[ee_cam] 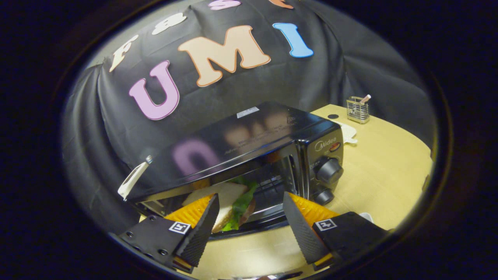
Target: Open the toaster oven, put the food inside, and close the toaster oven door.
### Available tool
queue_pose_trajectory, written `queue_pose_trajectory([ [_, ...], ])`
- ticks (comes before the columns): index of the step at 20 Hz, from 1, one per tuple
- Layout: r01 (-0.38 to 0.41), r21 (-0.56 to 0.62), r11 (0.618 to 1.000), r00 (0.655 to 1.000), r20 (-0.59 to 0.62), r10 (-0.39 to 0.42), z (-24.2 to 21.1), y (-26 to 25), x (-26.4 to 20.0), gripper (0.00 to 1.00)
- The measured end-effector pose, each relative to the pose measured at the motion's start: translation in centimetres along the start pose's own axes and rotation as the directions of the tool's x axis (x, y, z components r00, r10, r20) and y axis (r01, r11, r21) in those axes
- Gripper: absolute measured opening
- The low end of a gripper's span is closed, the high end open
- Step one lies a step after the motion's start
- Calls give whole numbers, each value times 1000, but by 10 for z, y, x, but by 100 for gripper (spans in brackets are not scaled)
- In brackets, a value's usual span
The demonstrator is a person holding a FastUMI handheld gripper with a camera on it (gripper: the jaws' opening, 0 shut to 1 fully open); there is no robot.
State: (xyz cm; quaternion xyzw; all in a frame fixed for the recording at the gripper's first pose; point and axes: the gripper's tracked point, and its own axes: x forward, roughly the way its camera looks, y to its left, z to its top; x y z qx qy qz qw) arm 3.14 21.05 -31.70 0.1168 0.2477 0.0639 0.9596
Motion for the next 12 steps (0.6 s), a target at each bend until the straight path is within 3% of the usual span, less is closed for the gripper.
queue_pose_trajectory([
  [7, -74, -42, 996, 994, -83, 71, -10, 8, -52, 100],
  [12, -87, -140, 986, 974, -219, 55, -37, -21, -102, 100],
])
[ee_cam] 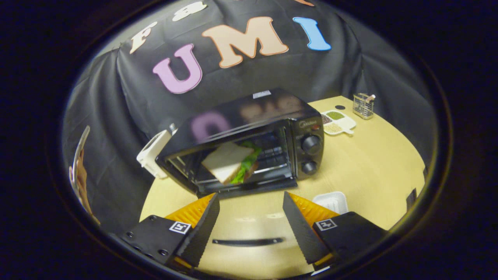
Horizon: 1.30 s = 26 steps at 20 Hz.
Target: Open the toaster oven, put the food inside, and close the toaster oven door.
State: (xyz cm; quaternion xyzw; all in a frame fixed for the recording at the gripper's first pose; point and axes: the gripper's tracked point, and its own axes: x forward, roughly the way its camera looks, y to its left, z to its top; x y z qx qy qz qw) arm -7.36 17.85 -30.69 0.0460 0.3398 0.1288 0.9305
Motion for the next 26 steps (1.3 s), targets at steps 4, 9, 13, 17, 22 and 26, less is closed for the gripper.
queue_pose_trajectory([
  [4, 18, -34, 999, 993, -116, -21, -44, -27, -22, 99],
  [9, 35, -43, 998, 968, -247, -45, -102, -46, -22, 99],
  [13, 26, -31, 999, 945, -325, -35, -133, -49, -12, 98],
  [17, -6, -4, 1000, 939, -345, 5, -139, -44, 4, 97],
  [22, -32, -10, 999, 930, -367, 26, -140, -42, 18, 97],
  [26, -46, -38, 998, 928, -372, 29, -137, -40, 22, 98],
])
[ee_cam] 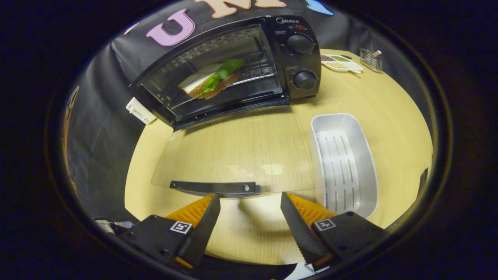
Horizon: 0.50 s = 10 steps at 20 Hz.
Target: Open the toaster oven, put the food inside, and close the toaster oven door.
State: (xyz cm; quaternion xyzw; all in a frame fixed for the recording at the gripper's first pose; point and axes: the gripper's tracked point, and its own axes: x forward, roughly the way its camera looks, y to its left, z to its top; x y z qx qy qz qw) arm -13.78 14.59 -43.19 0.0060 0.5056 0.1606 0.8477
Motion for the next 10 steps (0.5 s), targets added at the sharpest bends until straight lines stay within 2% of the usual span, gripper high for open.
queue_pose_trajectory([
  [5, -1, -51, 999, 999, 47, 3, 20, 9, -19, 98],
  [10, -78, 59, 995, 991, 117, 71, 50, 25, -42, 98],
])
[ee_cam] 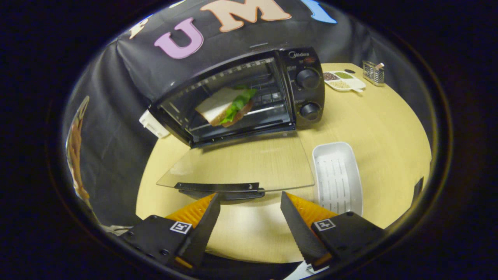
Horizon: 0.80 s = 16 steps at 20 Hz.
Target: Open the toaster oven, put the food inside, and close the toaster oven door.
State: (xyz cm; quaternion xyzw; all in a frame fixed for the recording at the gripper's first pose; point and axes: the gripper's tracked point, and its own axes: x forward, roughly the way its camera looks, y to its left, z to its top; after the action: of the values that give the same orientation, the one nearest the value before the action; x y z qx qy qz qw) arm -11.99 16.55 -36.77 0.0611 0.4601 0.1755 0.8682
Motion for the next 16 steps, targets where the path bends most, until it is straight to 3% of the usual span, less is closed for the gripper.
queue_pose_trajectory([
  [3, -30, 45, 999, 998, 52, 28, 21, 11, -4, 98],
  [16, -91, -13, 996, 975, 202, 92, 97, 37, -7, 100],
])
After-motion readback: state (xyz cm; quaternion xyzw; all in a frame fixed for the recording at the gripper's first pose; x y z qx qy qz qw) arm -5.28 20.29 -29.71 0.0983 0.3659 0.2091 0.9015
